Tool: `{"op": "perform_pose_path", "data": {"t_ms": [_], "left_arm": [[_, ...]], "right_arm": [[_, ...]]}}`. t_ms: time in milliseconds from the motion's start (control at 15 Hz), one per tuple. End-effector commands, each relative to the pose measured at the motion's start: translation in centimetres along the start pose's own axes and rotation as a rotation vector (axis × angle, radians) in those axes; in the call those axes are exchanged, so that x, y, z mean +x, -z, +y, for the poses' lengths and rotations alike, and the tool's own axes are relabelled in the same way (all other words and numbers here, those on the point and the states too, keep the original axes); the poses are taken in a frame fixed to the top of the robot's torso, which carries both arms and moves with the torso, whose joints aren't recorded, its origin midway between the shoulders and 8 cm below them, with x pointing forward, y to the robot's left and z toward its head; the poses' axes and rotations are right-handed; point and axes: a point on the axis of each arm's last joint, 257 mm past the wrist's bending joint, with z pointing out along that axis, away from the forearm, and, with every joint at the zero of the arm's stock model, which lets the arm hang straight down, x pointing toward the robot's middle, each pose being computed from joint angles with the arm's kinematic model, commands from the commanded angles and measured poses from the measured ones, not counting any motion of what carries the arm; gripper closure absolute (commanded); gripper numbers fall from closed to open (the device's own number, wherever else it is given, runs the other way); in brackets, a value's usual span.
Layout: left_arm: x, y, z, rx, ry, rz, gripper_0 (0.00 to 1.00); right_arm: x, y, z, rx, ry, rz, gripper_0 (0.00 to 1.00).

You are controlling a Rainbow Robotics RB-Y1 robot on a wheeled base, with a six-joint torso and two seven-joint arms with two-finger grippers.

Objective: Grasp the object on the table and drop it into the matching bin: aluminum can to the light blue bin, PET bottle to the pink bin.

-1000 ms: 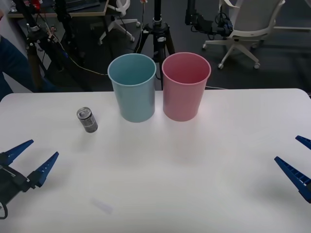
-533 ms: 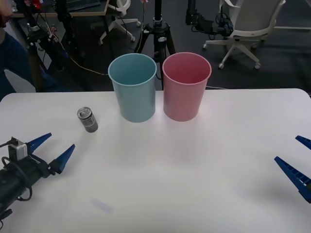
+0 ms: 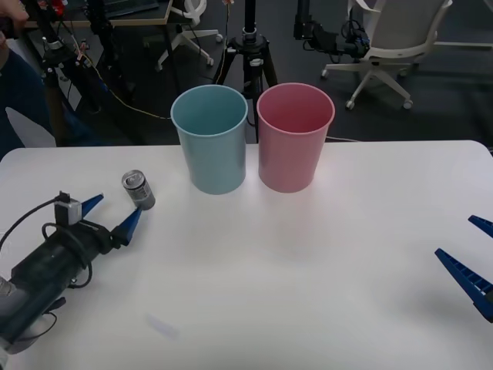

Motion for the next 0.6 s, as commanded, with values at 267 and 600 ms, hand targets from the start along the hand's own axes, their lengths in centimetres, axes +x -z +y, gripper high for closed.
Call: {"op": "perform_pose_path", "data": {"t_ms": [267, 600], "left_arm": [[-0.3, -3.1, -0.9, -0.051, 0.026, 0.019, 0.00], [-0.7, -5.6, -1.2, -0.103, 0.042, 0.046, 0.00]], "right_arm": [[0.0, 0.0, 0.0, 0.000, 0.000, 0.000, 0.00], [0.0, 0.0, 0.0, 0.000, 0.000, 0.000, 0.00]]}}
